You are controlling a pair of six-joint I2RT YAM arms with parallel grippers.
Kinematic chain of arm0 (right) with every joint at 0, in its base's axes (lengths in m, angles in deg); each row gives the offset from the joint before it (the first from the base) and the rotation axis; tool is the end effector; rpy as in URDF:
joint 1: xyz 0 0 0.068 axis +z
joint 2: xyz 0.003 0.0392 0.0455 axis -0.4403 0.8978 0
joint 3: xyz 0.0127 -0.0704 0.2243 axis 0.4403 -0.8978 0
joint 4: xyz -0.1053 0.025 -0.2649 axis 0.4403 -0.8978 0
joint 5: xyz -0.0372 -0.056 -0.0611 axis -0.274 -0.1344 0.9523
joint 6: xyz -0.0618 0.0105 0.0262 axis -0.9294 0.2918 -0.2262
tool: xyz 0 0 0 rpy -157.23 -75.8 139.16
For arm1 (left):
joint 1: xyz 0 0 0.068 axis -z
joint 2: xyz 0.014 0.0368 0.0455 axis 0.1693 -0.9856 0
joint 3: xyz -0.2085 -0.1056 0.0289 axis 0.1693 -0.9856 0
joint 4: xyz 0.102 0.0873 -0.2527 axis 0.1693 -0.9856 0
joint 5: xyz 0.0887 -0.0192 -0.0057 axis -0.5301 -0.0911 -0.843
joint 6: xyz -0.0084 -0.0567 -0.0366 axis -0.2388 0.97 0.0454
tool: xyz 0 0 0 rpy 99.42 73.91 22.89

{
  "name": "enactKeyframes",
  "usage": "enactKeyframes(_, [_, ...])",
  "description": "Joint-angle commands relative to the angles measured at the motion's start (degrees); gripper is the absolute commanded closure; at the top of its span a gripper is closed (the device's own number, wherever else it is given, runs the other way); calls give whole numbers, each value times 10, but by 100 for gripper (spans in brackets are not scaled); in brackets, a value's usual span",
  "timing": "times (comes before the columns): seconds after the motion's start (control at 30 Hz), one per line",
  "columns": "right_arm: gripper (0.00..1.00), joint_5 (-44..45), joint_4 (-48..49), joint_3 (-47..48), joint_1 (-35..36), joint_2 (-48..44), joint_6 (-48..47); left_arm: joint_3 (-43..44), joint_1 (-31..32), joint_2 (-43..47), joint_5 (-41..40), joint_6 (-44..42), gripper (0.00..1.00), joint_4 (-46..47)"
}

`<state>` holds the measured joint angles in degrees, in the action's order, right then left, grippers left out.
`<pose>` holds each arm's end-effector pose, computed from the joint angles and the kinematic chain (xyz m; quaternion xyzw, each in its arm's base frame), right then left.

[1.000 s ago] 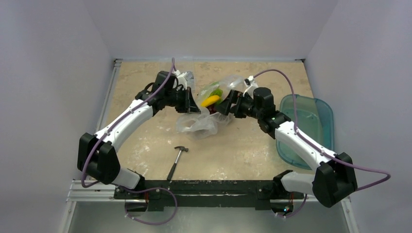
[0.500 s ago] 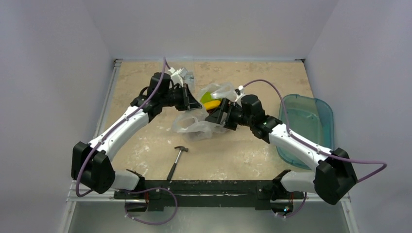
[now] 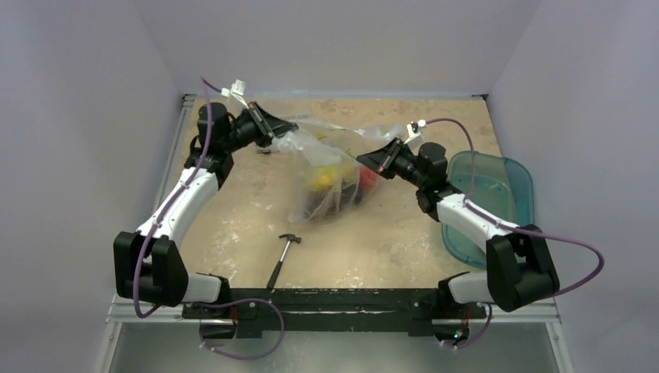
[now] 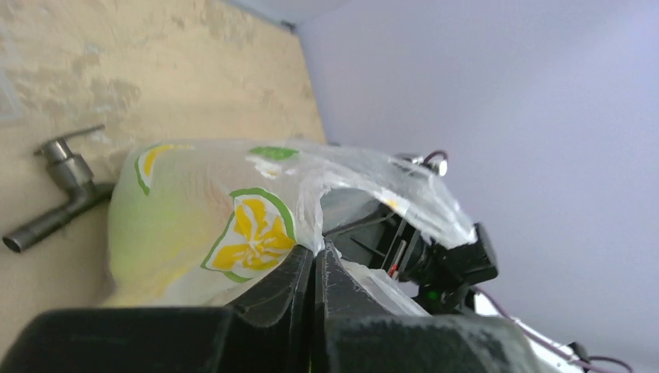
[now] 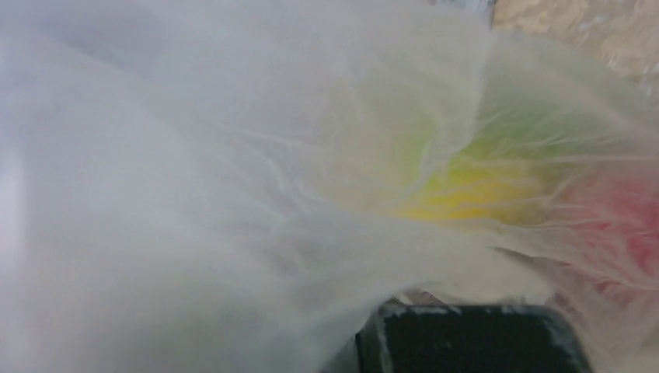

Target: Take the fake fruits out of the plastic bag

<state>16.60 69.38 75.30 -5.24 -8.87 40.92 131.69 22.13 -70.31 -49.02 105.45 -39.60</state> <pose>0.3119 0.1442 0.2035 0.1031 0.7466 0.5354 0.3811 0.3497 -0.1098 0.2917 -0.0958 0.7525 -0.5419 0.3619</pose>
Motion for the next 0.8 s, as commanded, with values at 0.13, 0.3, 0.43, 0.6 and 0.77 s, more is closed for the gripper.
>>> enactKeyframes(0.13, [100, -80, 224, -64, -32, 3, -58, -49, -94, 4, 81, 97, 100, 212])
enactKeyframes(0.3, [100, -83, 156, -114, -30, -4, -139, -111, -108, 5, 115, 69, 100, 231])
enactKeyframes(0.43, [95, -99, 90, -132, -22, -13, -187, -149, -108, 14, 128, 43, 100, 224])
enactKeyframes(0.6, [93, -46, -58, -96, 12, -54, -266, -151, -100, 61, 130, -40, 96, 120])
enactKeyframes(0.77, [82, 22, -178, -24, 21, -83, -322, -62, -46, 109, 48, -226, 57, -176])
